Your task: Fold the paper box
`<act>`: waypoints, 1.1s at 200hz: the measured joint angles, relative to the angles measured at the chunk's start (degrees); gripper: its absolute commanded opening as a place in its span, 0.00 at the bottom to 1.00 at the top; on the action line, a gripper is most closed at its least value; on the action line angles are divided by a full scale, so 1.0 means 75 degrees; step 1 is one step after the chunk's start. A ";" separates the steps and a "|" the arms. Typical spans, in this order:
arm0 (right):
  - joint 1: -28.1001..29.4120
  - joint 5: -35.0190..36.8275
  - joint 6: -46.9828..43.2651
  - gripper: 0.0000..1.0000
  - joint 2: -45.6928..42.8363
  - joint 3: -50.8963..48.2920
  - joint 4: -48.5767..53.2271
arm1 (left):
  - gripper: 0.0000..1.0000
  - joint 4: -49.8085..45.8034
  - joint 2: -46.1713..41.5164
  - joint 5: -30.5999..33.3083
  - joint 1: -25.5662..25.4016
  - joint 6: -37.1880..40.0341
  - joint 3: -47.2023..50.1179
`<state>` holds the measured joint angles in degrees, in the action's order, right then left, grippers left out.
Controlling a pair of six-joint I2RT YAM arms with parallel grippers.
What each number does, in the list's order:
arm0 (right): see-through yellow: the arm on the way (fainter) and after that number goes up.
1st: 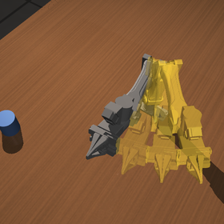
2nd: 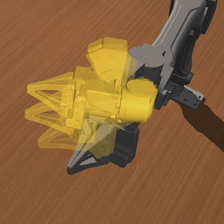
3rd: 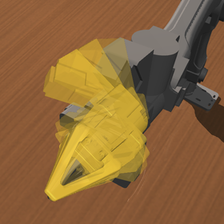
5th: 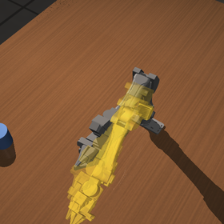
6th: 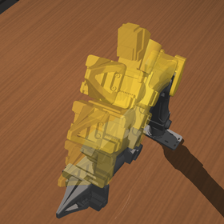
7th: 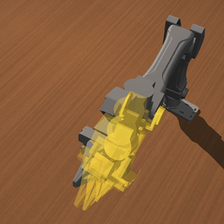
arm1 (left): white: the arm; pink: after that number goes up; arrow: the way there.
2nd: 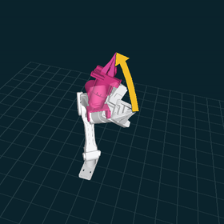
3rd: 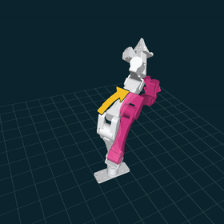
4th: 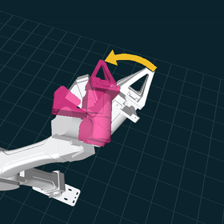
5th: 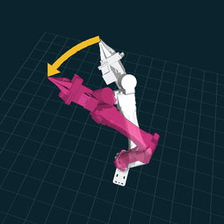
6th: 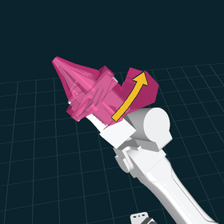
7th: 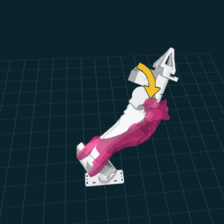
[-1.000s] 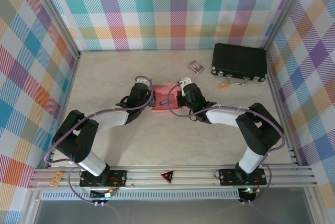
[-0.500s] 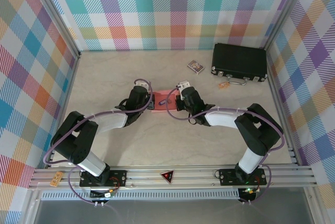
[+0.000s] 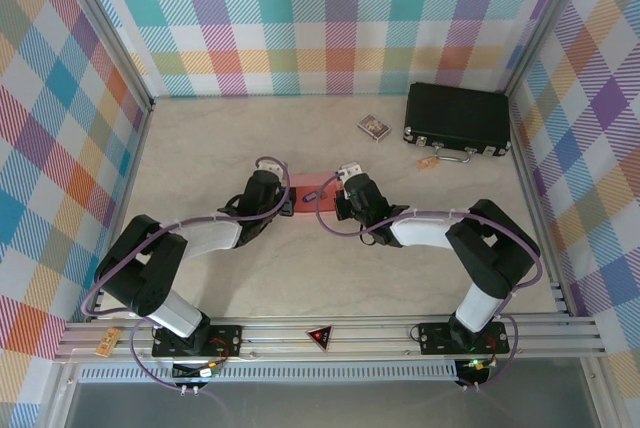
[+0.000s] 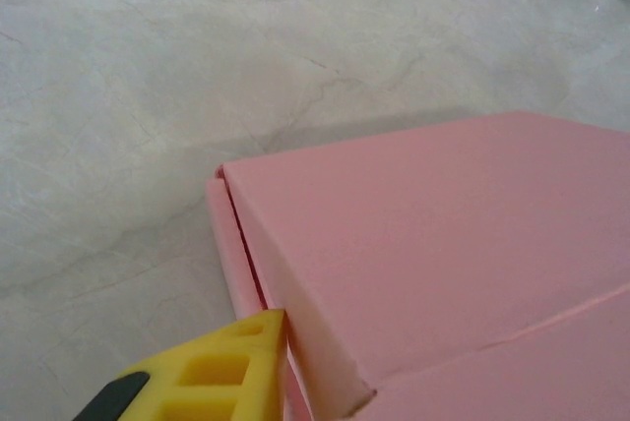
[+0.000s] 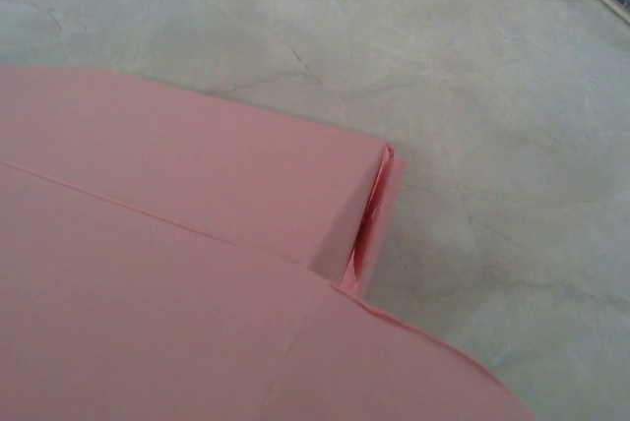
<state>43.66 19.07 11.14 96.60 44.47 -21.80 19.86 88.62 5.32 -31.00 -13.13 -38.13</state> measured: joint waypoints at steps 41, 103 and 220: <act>0.0122 -0.0006 0.0163 0.06 0.0000 -0.0251 -0.0009 | 0.27 0.0006 -0.0050 -0.0245 -0.0020 -0.0082 0.0294; 0.0192 0.0032 0.0417 0.06 0.0000 -0.0332 -0.0073 | 0.40 -0.0119 -0.0303 -0.0350 -0.0055 -0.0137 0.0507; 0.0242 0.0064 0.0606 0.05 0.0000 -0.0332 -0.0064 | 0.68 -0.1431 -0.2795 -0.0842 -0.0055 0.0248 0.1539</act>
<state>45.47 19.55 15.68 96.60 41.98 -22.28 9.13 67.66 -0.99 -31.42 -11.27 -26.59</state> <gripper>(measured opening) 0.061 0.664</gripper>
